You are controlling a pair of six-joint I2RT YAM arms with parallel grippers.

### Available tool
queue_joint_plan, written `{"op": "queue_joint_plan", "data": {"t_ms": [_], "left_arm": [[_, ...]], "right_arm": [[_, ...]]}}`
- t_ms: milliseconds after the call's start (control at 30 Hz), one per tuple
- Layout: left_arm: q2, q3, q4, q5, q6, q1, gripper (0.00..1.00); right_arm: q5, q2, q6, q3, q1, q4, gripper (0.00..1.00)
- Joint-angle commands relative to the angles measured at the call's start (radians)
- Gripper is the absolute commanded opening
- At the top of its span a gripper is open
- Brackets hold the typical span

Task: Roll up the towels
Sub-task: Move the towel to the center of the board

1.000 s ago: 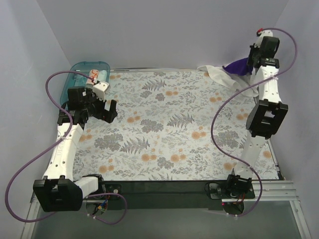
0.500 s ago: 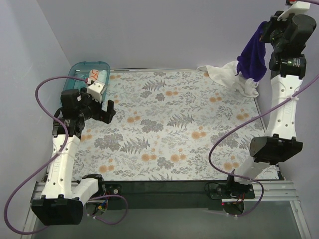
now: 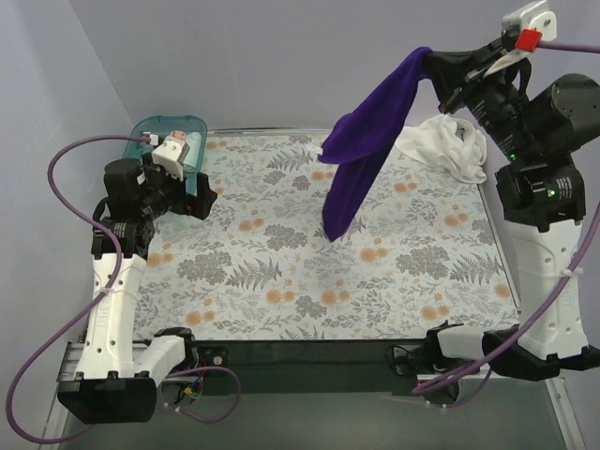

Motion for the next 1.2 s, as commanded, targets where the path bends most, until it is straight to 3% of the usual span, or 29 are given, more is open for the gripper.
{"op": "queue_joint_plan", "data": {"t_ms": [0, 133, 200, 300, 367, 433, 500, 633, 767, 867, 900, 933, 1033, 1167], "left_arm": [[-0.002, 0.054, 0.034, 0.029, -0.054, 0.001, 0.98], [-0.002, 0.057, 0.019, 0.071, -0.021, 0.001, 0.96], [-0.002, 0.046, -0.016, 0.117, 0.039, 0.001, 0.93], [0.024, 0.032, -0.123, 0.287, 0.229, 0.001, 0.84], [0.072, 0.014, -0.198, 0.382, 0.340, 0.001, 0.76], [0.116, -0.004, -0.248, 0.426, 0.434, -0.002, 0.68], [0.188, -0.007, -0.318, 0.459, 0.511, -0.018, 0.59], [0.247, -0.044, -0.351, 0.473, 0.593, -0.131, 0.58], [0.287, -0.141, -0.283, 0.330, 0.575, -0.351, 0.62], [0.319, -0.191, -0.214, 0.220, 0.530, -0.447, 0.63], [0.342, -0.210, -0.210, 0.204, 0.520, -0.464, 0.63], [0.354, -0.210, -0.206, 0.181, 0.516, -0.472, 0.61], [0.377, -0.213, -0.191, 0.149, 0.490, -0.484, 0.61], [0.363, -0.207, -0.177, 0.170, 0.444, -0.457, 0.65]], "right_arm": [[-0.121, -0.065, 0.117, -0.094, 0.050, 0.056, 0.01], [-0.268, -0.192, 0.013, -0.290, 0.050, -0.080, 0.01], [-0.282, -0.301, -0.200, -0.482, 0.050, -0.148, 0.01], [-0.224, -0.393, -0.453, -0.770, 0.050, -0.304, 0.01], [-0.083, -0.470, -0.622, -0.978, 0.050, -0.341, 0.01], [-0.025, -0.504, -0.769, -1.074, 0.050, -0.395, 0.01], [0.006, -0.506, -0.806, -1.157, 0.052, -0.424, 0.01], [0.029, -0.480, -0.813, -1.203, 0.050, -0.479, 0.01], [0.132, -0.385, -0.791, -1.241, 0.049, -0.484, 0.01], [0.143, -0.312, -0.771, -1.206, 0.035, -0.528, 0.22], [0.128, -0.300, -0.744, -1.187, 0.033, -0.542, 0.32], [0.087, -0.298, -0.730, -1.135, 0.033, -0.566, 0.47], [-0.011, -0.280, -0.688, -1.036, 0.033, -0.632, 0.57], [-0.122, -0.272, -0.642, -0.968, 0.065, -0.634, 0.59]]}}
